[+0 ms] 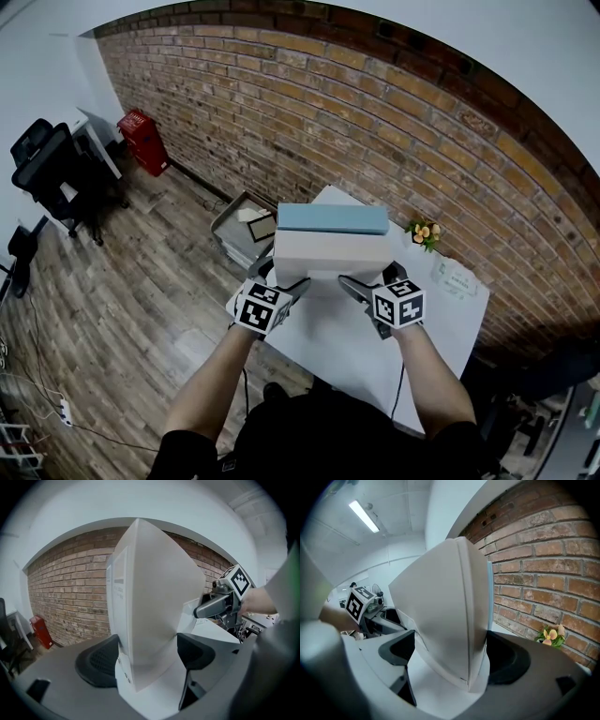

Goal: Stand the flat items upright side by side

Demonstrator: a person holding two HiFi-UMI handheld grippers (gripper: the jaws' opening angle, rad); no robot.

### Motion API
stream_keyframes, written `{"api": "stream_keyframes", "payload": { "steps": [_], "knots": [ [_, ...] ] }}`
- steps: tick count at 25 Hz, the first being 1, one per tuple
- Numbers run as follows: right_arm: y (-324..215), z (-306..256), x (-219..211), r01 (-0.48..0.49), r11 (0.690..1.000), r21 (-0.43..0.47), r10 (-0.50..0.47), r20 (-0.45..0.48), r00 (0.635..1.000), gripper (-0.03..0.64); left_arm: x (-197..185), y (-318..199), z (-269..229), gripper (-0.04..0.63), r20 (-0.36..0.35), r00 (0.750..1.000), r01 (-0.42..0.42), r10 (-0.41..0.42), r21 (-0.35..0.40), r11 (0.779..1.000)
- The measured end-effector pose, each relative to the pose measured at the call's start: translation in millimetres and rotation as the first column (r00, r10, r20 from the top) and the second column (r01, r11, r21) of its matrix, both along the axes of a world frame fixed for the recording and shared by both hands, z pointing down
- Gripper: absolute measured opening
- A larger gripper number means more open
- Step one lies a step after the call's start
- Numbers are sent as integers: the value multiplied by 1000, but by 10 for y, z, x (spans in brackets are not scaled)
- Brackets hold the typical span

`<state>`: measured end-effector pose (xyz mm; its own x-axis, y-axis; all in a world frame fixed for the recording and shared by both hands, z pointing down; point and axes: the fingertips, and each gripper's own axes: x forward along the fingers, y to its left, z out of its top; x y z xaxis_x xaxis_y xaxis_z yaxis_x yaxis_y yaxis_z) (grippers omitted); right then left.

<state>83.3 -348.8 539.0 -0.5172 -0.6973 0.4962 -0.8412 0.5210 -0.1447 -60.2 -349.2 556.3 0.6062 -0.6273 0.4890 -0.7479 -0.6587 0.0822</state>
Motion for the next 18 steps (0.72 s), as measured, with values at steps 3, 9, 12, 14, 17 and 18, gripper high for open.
{"api": "stream_keyframes", "payload": {
  "steps": [3,9,12,14,17,18],
  "knots": [
    [-7,-6,-3,11,1000,3,-11,-13,1000,491,-7,-1,17,410,-8,1000,13,-13,0,1000],
    [2,-35,67,36,999,-12,-36,7,999,480,-29,-11,40,411,17,999,-33,33,2,999],
    [19,-5,163,44,998,-35,-43,23,999,482,-70,-4,86,411,74,995,-64,64,8,998],
    [29,24,215,65,996,-59,-62,39,997,482,-98,4,115,413,94,992,-87,86,4,996],
    [5,71,263,106,992,-73,-102,51,993,501,-134,-5,147,426,99,989,-111,112,-15,994],
    [-8,91,268,120,990,-73,-117,55,992,505,-141,-7,164,433,103,987,-121,123,-25,992]
  ]
}}
